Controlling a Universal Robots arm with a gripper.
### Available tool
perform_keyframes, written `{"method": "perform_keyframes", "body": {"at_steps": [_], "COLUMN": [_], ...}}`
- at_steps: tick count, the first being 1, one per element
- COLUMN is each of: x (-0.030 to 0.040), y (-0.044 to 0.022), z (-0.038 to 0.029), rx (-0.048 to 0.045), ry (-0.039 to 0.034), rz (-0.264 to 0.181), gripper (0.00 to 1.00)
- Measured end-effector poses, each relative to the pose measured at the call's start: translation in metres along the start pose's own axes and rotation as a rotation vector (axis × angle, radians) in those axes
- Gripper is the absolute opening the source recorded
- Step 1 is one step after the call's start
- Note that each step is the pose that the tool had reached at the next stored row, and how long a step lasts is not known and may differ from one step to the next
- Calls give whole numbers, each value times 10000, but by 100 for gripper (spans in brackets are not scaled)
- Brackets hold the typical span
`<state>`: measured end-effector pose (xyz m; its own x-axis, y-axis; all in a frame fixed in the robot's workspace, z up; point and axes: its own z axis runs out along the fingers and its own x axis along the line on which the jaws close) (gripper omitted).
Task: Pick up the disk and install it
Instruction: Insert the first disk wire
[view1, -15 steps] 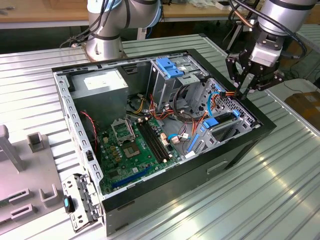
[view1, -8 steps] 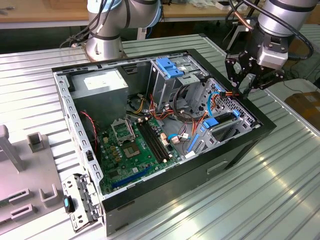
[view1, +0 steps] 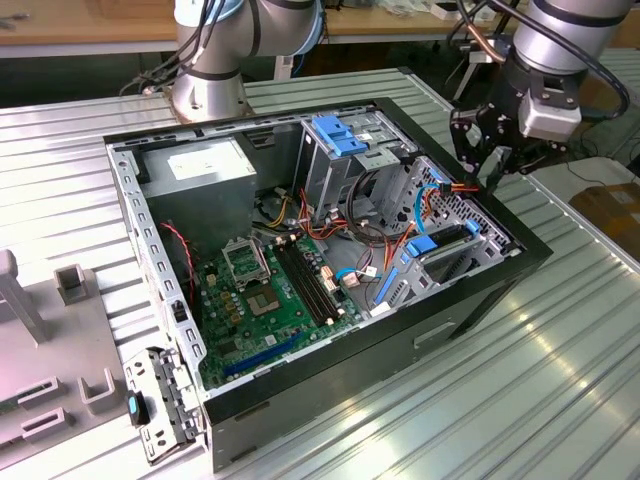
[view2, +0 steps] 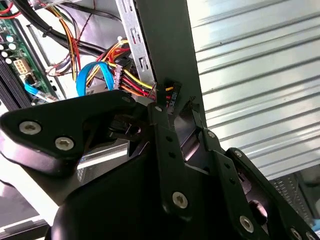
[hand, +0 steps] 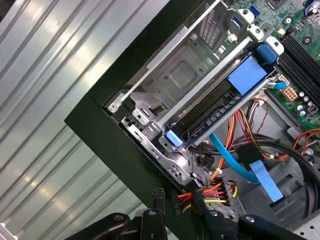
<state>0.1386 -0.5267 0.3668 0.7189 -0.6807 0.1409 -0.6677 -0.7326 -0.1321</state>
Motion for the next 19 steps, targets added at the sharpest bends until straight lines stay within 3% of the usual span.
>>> {"method": "perform_keyframes", "body": {"at_steps": [4,5,6,7,8,13,16,17,19], "x": [-15,-22,-35,-59,-94,-97,-89,-89,-93], "y": [-7,-13,-29,-59,-97,-99,-90,-90,-94], "z": [29,35,37,37,38,40,40,42,41], "rx": [56,17,-52,-238,-399,-422,-362,-406,-709], "ry": [-49,7,113,354,545,568,533,572,822], "rz": [-573,-672,-713,-775,-826,-836,-1229,-1277,-1357], "gripper": [35,35,35,35,35,35,35,35,35]}}
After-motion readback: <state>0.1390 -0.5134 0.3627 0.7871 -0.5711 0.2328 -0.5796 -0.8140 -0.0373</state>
